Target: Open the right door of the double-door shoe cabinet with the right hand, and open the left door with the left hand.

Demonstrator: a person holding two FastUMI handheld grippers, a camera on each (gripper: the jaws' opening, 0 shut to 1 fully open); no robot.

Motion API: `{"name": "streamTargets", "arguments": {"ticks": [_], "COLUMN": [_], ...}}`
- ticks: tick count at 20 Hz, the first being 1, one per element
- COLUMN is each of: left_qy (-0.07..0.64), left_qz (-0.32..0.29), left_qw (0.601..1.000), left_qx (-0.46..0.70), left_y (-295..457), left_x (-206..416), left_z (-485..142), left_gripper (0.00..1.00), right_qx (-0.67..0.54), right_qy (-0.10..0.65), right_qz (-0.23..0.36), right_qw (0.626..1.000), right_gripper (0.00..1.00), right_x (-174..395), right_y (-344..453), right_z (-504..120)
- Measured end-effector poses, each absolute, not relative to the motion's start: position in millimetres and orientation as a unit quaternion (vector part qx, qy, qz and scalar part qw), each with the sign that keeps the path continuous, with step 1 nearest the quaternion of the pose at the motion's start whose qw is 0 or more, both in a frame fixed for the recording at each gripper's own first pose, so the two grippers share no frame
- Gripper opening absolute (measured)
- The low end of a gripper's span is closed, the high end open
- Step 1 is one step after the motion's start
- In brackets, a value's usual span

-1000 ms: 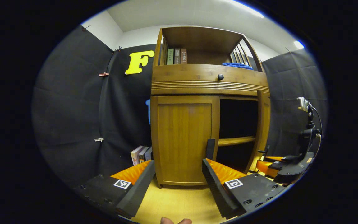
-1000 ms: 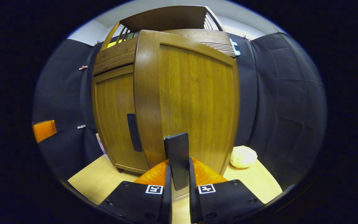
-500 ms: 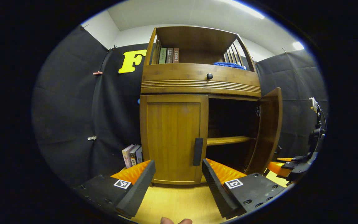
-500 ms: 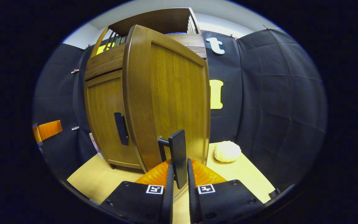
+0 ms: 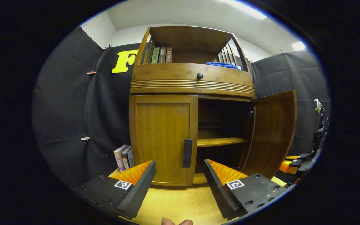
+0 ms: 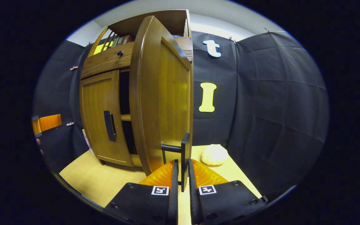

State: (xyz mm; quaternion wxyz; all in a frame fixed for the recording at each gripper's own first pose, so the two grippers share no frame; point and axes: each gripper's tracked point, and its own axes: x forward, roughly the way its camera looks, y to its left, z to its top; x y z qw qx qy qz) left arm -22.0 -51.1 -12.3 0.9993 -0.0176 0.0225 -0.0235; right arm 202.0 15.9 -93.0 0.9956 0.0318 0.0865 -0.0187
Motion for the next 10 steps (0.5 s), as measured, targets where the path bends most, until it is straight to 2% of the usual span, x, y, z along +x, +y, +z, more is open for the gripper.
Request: {"name": "streamTargets", "arguments": {"ticks": [1, 3, 5, 10], "left_qy": [0.023, 0.023, 0.023, 0.025], "left_qz": [-0.025, -0.027, -0.029, -0.033], "left_qw": [0.999, 0.999, 0.999, 0.999], "left_qx": [-0.017, -0.016, -0.016, -0.012], "left_y": [-54.2, -59.1, -65.2, -78.5], "left_x": [-21.6, -19.6, -18.2, -11.0], "left_z": [-12.7, -12.4, -12.3, -10.4], "left_gripper": [0.96, 0.94, 0.94, 0.94], "right_qx": [0.04, 0.046, 0.066, 0.067], "right_qy": [0.089, 0.088, 0.087, 0.087], "right_qz": [-0.026, -0.035, -0.023, 0.009], "right_qw": [0.995, 0.994, 0.994, 0.994], "right_gripper": [0.1, 0.1, 0.05, 0.06], "right_x": [189.0, 194.6, 191.6, 194.7], "right_y": [8.5, 4.2, 2.9, 2.3], "right_z": [-89.8, -91.1, -92.8, -91.5]}}
